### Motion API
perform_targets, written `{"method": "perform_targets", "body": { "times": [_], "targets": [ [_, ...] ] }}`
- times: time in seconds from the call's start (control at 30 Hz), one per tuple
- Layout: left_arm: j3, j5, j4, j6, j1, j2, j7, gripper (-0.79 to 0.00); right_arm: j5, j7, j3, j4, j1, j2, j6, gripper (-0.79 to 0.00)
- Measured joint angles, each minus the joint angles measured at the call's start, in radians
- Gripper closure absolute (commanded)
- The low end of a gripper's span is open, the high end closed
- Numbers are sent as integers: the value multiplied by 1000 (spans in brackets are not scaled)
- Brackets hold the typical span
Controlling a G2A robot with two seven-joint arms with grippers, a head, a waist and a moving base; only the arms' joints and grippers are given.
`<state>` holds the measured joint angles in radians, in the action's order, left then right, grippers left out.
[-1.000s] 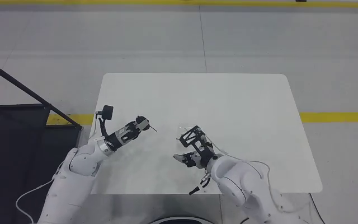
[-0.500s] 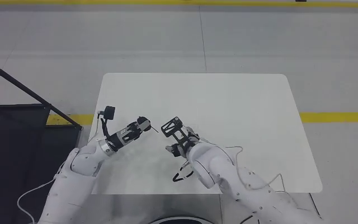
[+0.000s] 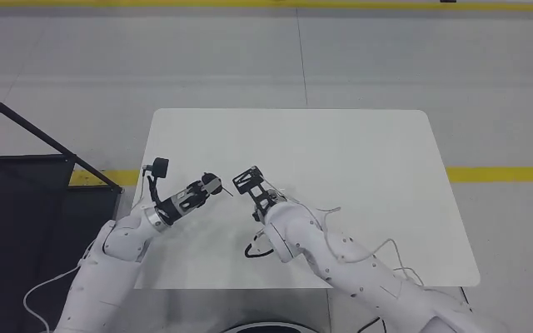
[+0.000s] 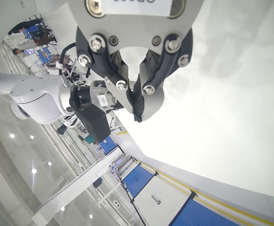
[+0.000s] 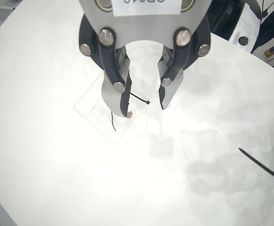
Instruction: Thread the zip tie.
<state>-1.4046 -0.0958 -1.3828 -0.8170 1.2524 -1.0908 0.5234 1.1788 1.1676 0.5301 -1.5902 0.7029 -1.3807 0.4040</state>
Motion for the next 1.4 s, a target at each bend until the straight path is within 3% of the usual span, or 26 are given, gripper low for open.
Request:
{"method": "perform_targets", "body": {
  "times": [0.2, 0.3, 0.8, 0.93, 1.0, 1.1, 1.4],
  "targets": [
    [-3, 1, -3, 1, 3, 3, -4, 0, 3, 6, 4, 39, -5, -24, -6, -296],
    [-6, 2, -1, 4, 1, 4, -7, 0, 6, 9, 7, 53, -4, -34, -11, -212],
    [-8, 8, 9, 13, -6, 9, -26, 0, 39, 32, 36, 88, 18, -70, -40, -185],
    [-6, 7, 8, 14, -6, 10, -29, 0, 54, 38, 48, 89, 27, -76, -45, -135],
    [-6, 5, 7, 13, -6, 10, -30, 0, 61, 39, 53, 87, 31, -79, -46, -37],
    [-5, 5, 7, 13, -5, 11, -34, 0, 76, 41, 62, 82, 40, -83, -50, 0],
    [-1, 2, 4, 15, -4, 12, -37, 0, 151, 43, 89, 33, 74, -90, -47, 0]
  ]
}}
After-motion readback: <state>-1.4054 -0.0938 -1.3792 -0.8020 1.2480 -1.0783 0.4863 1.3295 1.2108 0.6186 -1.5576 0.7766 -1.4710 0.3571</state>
